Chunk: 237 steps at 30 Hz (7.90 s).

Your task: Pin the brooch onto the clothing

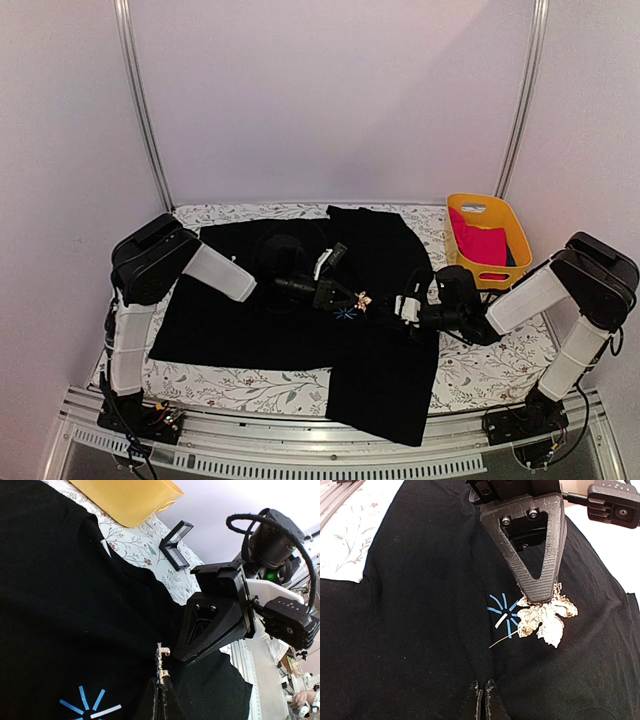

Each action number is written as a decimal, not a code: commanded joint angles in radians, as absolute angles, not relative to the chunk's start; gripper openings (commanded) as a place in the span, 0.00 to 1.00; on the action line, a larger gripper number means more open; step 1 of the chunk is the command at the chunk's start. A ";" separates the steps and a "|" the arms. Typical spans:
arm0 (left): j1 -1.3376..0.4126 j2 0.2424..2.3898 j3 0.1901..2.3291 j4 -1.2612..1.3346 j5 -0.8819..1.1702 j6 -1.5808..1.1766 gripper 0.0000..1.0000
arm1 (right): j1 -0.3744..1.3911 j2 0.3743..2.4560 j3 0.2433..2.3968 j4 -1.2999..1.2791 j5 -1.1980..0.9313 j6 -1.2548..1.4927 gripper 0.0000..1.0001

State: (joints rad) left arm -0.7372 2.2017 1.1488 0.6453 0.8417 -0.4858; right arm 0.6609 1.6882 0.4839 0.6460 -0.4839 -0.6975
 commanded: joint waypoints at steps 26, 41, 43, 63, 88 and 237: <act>-0.756 2.253 1.139 0.673 0.897 -0.533 0.00 | 0.666 1.677 0.495 0.710 -0.438 -0.689 0.00; -0.771 2.262 1.146 0.671 0.920 -0.541 0.00 | 0.666 1.718 0.518 0.735 -0.382 -0.634 0.00; -0.775 2.264 1.147 0.668 0.922 -0.540 0.00 | 0.667 1.723 0.522 0.738 -0.372 -0.626 0.00; -0.806 2.303 1.214 0.478 0.860 -0.401 0.00 | 0.672 1.814 0.575 0.729 -0.290 -0.554 0.00; -0.749 2.224 1.172 0.557 0.898 -0.497 0.00 | 0.702 1.583 0.543 0.511 -0.258 -0.300 0.38; -0.742 2.283 1.258 0.423 0.923 -0.326 0.00 | 0.563 1.738 0.810 0.224 -0.698 -0.034 0.39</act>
